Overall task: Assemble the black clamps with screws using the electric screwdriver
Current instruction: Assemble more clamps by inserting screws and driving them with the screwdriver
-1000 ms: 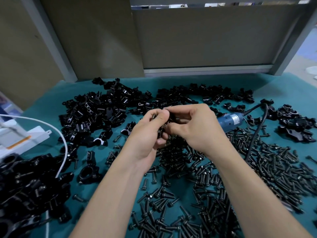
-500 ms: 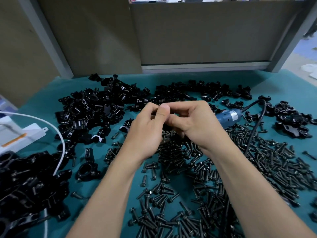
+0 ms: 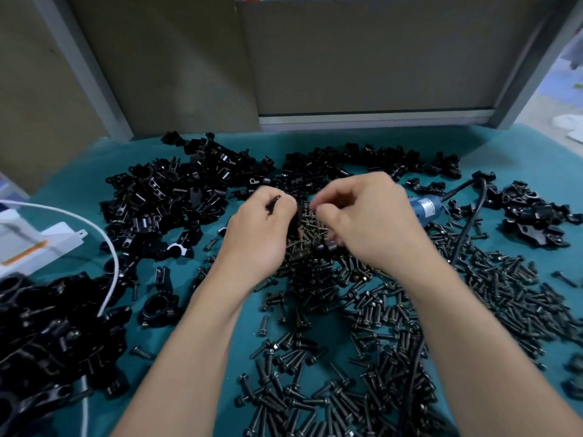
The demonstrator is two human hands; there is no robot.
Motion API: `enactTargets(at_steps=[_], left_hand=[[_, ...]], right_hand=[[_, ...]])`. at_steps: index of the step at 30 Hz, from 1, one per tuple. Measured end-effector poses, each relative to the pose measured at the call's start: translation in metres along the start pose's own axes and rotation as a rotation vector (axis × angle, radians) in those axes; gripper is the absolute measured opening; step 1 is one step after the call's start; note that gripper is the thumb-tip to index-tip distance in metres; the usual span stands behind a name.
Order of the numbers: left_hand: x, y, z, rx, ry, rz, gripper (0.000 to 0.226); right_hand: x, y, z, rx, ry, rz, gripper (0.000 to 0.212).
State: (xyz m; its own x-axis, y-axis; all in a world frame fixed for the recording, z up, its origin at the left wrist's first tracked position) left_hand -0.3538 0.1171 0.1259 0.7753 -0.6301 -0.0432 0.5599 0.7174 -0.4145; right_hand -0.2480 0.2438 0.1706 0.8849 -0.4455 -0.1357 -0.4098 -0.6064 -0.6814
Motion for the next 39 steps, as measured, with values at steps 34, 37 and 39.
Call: enactTargets(at_steps=[34,37,39], left_hand=[[0.044,0.026,-0.033,0.669,-0.008,-0.295,0.040],[0.045,0.026,-0.032,0.603,0.027,-0.263,0.027],[0.046,0.025,-0.030,0.583,0.048,-0.228,0.029]], right_hand=[[0.058,0.031,0.042,-1.089,0.172,0.138,0.021],[0.059,0.036,0.038,-1.091,0.135,0.110,0.008],[0.059,0.036,0.038,-1.031,0.104,0.109,0.011]])
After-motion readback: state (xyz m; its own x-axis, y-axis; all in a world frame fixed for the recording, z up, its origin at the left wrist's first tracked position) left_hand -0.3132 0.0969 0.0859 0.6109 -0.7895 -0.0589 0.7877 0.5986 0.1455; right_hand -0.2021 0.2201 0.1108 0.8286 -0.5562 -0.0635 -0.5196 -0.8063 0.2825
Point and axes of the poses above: each hand's wrist, its own x-axis away from the middle knuckle, its own y-axis out of the palm, z = x × y, the point moved 4 cm from there along -x, towards the middle knuckle, and after that the axes turned 7 degrees about -z, right-handed, at the moved point
